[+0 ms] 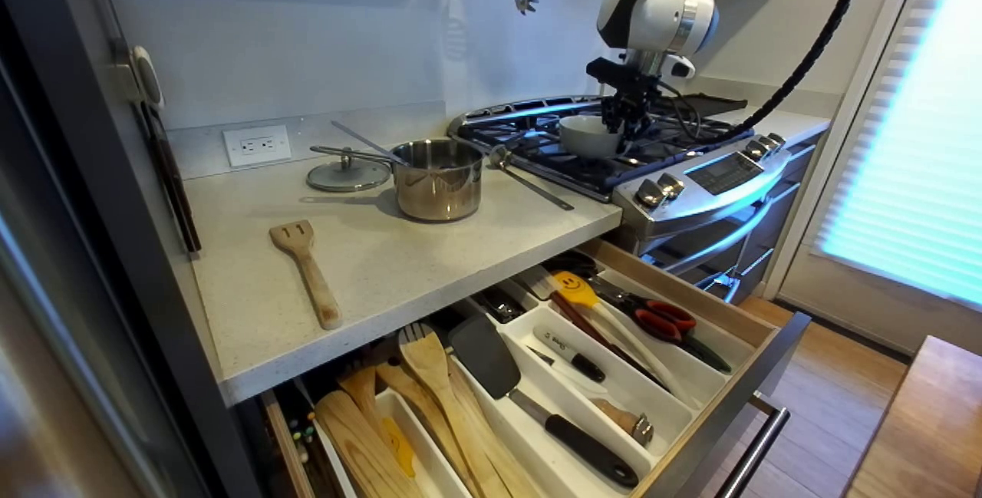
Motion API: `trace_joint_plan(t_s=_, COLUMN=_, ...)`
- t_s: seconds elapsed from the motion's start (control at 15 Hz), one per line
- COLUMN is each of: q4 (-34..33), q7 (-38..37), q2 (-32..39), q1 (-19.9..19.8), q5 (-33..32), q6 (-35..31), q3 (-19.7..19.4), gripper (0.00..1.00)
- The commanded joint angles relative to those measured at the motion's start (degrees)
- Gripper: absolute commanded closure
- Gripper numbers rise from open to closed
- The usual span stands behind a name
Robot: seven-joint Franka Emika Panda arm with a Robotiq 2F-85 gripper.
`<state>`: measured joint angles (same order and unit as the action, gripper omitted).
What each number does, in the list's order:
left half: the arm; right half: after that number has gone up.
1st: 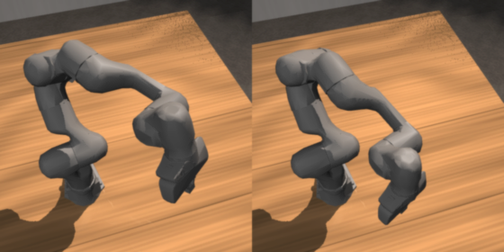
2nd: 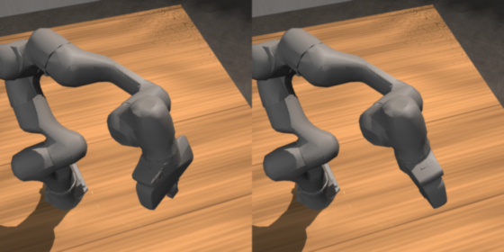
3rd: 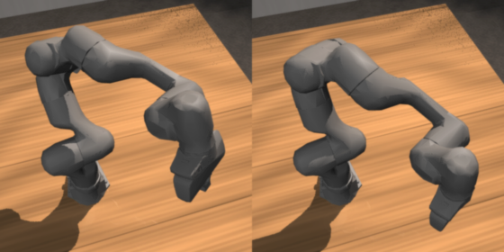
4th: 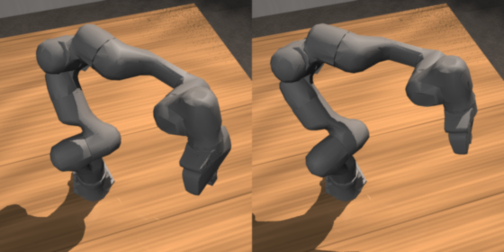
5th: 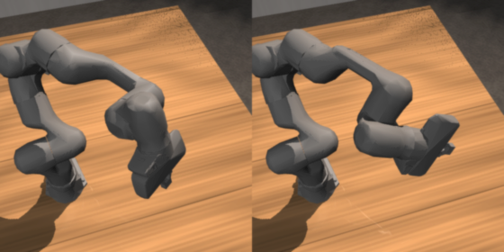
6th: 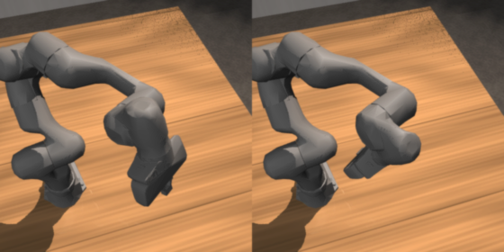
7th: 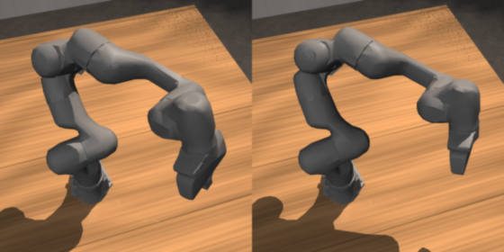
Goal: Move the grey bowl to the left
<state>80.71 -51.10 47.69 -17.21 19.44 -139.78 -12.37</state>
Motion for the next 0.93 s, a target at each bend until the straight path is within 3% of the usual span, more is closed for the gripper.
trace_joint_plan(t_s=0.0, q4=-0.92, q7=-1.38, q2=0.37, q1=-0.33, q5=0.81, q6=-0.63, q3=0.14, gripper=0.97)
trace_joint_plan(t_s=0.07, q4=-0.98, q7=-1.59, q2=0.34, q1=-0.35, q5=0.83, q6=-0.66, q3=0.17, gripper=1.0)
trace_joint_plan(t_s=0.6, q4=-0.21, q7=-0.85, q2=-1.24, q1=-0.52, q5=1.08, q6=-3.74, q3=0.79, gripper=0.98)
trace_joint_plan(t_s=0.87, q4=1.28, q7=9.48, q2=-6.25, q1=-2.14, q5=2.46, q6=1.17, q3=6.16, gripper=0.98)
